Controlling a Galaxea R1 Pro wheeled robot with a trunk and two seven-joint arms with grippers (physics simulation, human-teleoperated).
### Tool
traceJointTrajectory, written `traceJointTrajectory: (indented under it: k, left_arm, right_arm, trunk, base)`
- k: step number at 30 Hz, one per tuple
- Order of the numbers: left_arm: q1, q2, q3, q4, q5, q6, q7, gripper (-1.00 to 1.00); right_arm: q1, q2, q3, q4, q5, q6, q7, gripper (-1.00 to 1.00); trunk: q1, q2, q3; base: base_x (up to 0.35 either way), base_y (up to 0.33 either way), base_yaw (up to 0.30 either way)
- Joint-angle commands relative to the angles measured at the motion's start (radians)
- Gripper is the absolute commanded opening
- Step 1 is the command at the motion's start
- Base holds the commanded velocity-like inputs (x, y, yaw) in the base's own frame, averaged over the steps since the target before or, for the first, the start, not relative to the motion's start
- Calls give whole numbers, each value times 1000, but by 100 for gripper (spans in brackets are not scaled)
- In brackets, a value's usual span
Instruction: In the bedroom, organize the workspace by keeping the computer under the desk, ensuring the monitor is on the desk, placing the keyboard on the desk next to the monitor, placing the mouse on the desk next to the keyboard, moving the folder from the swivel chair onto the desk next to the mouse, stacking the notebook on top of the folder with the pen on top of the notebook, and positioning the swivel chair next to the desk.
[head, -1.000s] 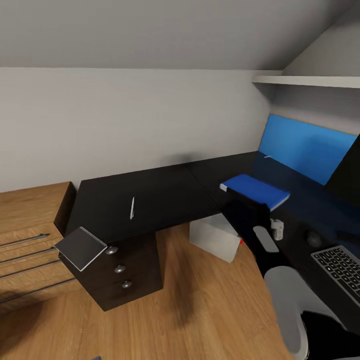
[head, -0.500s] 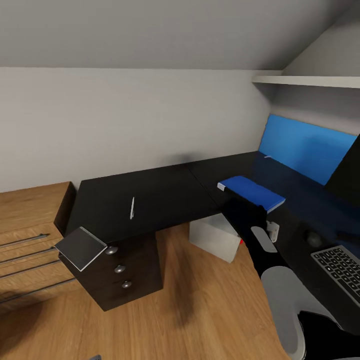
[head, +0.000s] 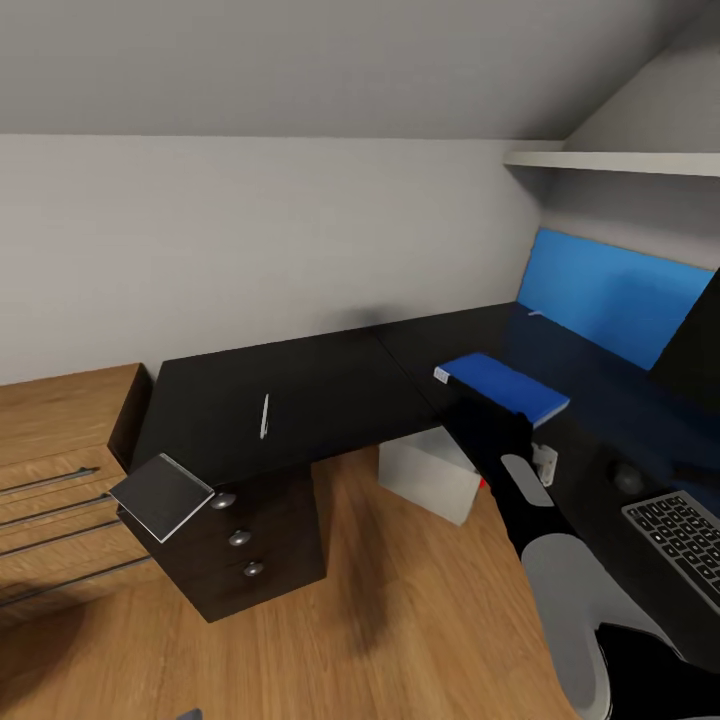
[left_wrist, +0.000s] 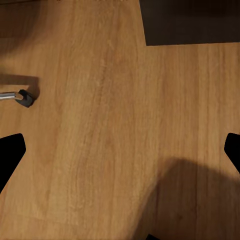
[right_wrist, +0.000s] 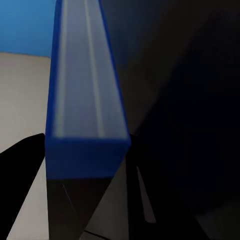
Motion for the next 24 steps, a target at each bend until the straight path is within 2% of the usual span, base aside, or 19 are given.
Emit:
traceJointTrajectory:
  k: [1, 15, 24]
  left_arm:
    - [0, 0, -2, 0, 11, -5, 0, 100]
    - [0, 0, -1, 0, 12, -5, 2, 100]
    - [0, 0, -1, 0, 13, -5, 2, 100]
  right_arm:
    - [0, 1, -1, -1, -4, -2, -2, -100]
    - [0, 1, -1, -1, -4, -4, -3, -100]
    - [0, 1, -1, -1, -4, -1, -3, -100]
  trunk:
    - [0, 0, -1]
    - [0, 0, -11]
    - [0, 0, -11]
  base:
    - [0, 0, -74]
    - [0, 0, -186]
    - [0, 0, -15]
